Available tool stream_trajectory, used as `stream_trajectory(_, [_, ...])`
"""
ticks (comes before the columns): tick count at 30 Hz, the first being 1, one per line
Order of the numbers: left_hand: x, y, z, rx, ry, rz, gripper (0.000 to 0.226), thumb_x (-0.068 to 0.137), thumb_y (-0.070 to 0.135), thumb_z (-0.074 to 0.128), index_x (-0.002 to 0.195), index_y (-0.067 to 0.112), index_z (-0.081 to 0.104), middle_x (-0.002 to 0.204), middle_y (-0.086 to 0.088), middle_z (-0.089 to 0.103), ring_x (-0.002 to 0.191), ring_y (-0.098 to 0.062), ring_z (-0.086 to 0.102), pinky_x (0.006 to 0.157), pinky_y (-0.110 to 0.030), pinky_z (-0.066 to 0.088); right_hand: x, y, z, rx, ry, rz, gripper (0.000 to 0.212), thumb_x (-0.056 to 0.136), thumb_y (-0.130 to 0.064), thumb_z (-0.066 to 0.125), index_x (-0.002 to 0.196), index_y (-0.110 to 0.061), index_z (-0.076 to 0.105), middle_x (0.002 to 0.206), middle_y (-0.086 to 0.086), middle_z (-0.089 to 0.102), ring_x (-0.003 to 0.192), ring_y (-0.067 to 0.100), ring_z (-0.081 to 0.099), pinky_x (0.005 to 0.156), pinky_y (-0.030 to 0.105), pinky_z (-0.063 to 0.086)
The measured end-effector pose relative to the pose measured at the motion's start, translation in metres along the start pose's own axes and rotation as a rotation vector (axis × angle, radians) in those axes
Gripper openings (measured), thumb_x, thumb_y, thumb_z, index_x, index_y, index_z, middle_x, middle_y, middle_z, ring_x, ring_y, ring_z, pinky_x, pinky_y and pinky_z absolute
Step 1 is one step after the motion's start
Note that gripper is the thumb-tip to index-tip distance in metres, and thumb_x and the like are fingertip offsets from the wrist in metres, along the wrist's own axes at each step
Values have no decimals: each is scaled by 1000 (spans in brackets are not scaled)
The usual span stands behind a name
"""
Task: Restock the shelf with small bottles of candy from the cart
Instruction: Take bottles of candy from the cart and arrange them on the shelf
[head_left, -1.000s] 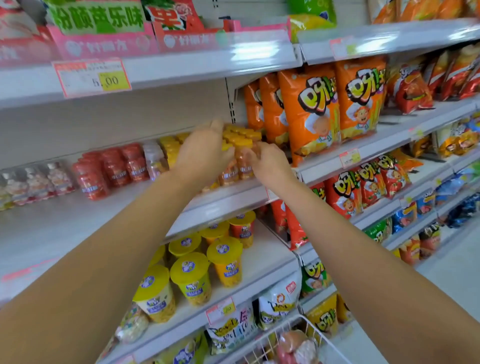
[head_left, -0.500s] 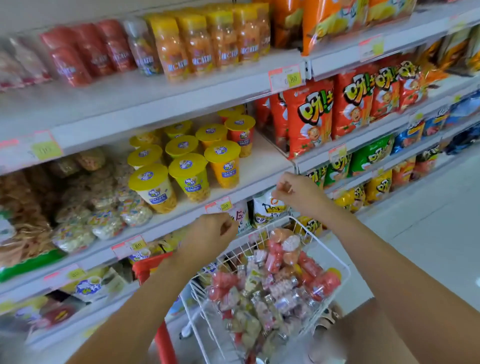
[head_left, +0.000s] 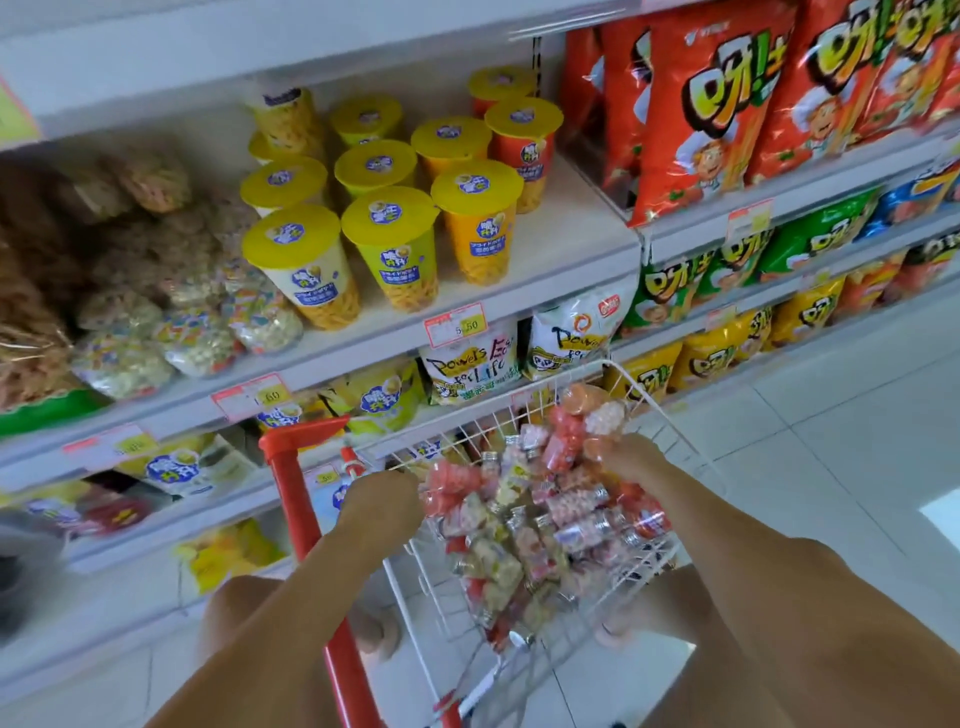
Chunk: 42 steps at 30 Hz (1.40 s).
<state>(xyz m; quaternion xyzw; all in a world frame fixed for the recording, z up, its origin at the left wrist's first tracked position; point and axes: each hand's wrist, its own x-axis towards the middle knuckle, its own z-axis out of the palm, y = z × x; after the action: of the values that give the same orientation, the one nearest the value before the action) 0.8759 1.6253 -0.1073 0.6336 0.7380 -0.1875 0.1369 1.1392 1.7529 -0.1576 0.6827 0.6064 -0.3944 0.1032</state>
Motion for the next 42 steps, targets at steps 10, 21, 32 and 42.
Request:
stream_trajectory(10, [39, 7, 12, -66, -128, -11, 21, 90, 8, 42, 101, 5, 60, 84, -5, 57, 90, -26, 61, 65, -30, 41, 20, 10, 28, 206, 87, 69, 92, 47, -51, 89, 124, -14, 54, 117, 6, 65, 111, 27, 59, 95, 35, 45])
stream_trajectory(21, [50, 98, 41, -568, -184, 237, 28, 90, 14, 59, 118, 14, 61, 109, -2, 61, 101, -21, 60, 77, -20, 44, -12, 11, 55, -83, 146, -75, 32, 91, -29, 59, 112, -7, 49, 89, 2, 65, 77, 19, 64, 60, 25, 51])
stream_trajectory(32, [75, 165, 44, -431, -177, 376, 34, 94, 21, 49, 128, 26, 53, 118, -7, 55, 103, -29, 55, 82, -35, 44, -16, 31, -29, -648, 105, -276, 25, 87, 1, 50, 109, -6, 61, 106, 12, 61, 102, 29, 60, 79, 36, 51])
stream_trajectory(42, [93, 192, 49, -334, -235, 341, 38, 89, 39, 53, 126, 32, 54, 118, -7, 53, 106, -28, 56, 92, -41, 46, -11, 60, -8, -773, 64, -26, 42, 89, -1, 55, 131, -5, 51, 126, 12, 50, 112, 26, 56, 82, 31, 51])
